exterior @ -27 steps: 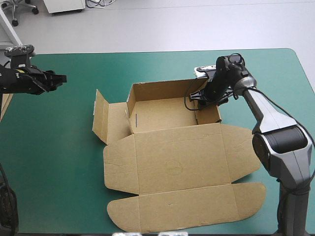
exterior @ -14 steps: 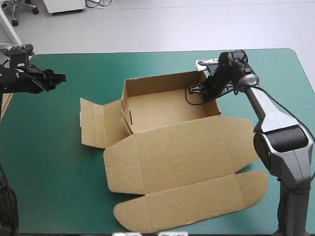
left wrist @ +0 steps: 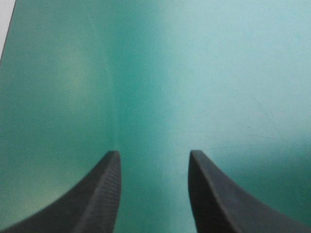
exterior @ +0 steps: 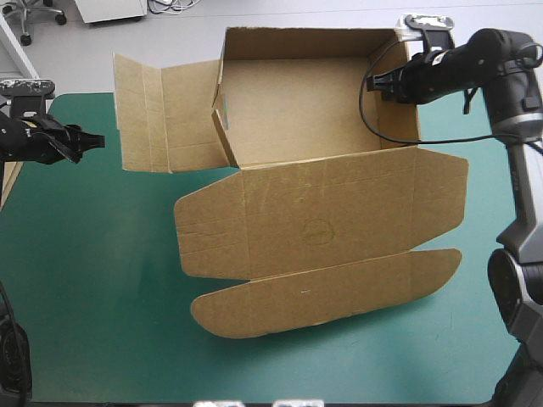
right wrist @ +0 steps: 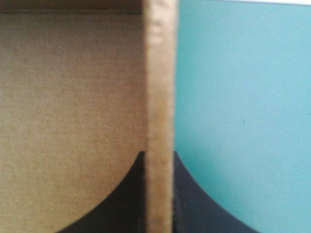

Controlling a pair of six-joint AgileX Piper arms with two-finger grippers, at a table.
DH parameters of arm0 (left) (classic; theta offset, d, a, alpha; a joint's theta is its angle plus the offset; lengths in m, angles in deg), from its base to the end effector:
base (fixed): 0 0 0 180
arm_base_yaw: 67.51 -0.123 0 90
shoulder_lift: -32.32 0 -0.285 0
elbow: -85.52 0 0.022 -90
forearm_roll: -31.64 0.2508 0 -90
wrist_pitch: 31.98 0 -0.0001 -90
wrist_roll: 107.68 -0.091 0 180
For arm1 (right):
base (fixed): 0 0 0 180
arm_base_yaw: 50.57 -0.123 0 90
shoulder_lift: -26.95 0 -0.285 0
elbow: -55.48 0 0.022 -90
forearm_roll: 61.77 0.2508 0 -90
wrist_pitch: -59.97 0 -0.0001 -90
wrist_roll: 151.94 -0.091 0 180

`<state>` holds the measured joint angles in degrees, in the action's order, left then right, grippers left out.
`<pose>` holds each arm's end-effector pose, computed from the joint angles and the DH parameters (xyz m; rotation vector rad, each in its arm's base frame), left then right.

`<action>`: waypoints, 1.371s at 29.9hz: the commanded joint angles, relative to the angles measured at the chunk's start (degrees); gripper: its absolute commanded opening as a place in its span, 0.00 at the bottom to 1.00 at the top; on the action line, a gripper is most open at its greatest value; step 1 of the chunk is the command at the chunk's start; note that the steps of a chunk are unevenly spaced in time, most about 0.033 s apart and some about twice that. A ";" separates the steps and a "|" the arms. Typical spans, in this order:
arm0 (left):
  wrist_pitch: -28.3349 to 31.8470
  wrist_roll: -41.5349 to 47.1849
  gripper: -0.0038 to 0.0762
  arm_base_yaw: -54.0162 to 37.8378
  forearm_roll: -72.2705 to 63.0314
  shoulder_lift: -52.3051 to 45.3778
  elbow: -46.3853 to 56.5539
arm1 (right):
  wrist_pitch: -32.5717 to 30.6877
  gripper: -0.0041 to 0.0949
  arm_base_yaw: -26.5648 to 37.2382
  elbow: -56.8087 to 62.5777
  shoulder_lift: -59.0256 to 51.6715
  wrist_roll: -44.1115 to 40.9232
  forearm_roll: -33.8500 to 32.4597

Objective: Fold the box

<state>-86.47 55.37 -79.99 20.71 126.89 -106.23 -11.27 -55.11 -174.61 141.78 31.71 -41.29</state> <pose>0.3255 0.0576 0.3946 0.0330 2.3749 0.0070 0.3943 0.0616 0.4480 -0.1932 2.3358 0.4633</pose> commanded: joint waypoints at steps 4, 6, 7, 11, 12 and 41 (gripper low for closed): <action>5.80 0.56 0.04 -0.05 -2.04 -0.16 -1.49 | -0.11 0.02 5.85 -2.00 -9.36 1.71 10.56; 5.80 -0.37 0.05 -0.05 -5.75 1.38 -1.49 | -0.11 0.02 6.99 -2.00 -10.44 2.80 14.43; 5.36 -1.30 0.05 -0.05 -9.07 2.12 -1.49 | -0.11 0.02 7.28 -2.00 -10.63 3.32 15.78; 2.09 -13.51 0.05 -0.05 -31.20 5.76 -1.49 | -0.11 0.02 7.27 -2.00 -11.34 3.88 19.39; 1.07 -17.00 0.05 -0.05 -37.63 6.72 -1.49 | -0.11 0.02 7.27 -2.00 -11.34 3.88 20.15; -18.34 -35.66 0.04 8.60 -89.96 9.62 -5.72 | -0.11 0.02 5.28 -1.89 -6.94 3.63 12.37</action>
<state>-100.76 19.81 -71.99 -63.50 140.59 -109.23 -11.32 -49.81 -174.92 136.93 36.33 -29.61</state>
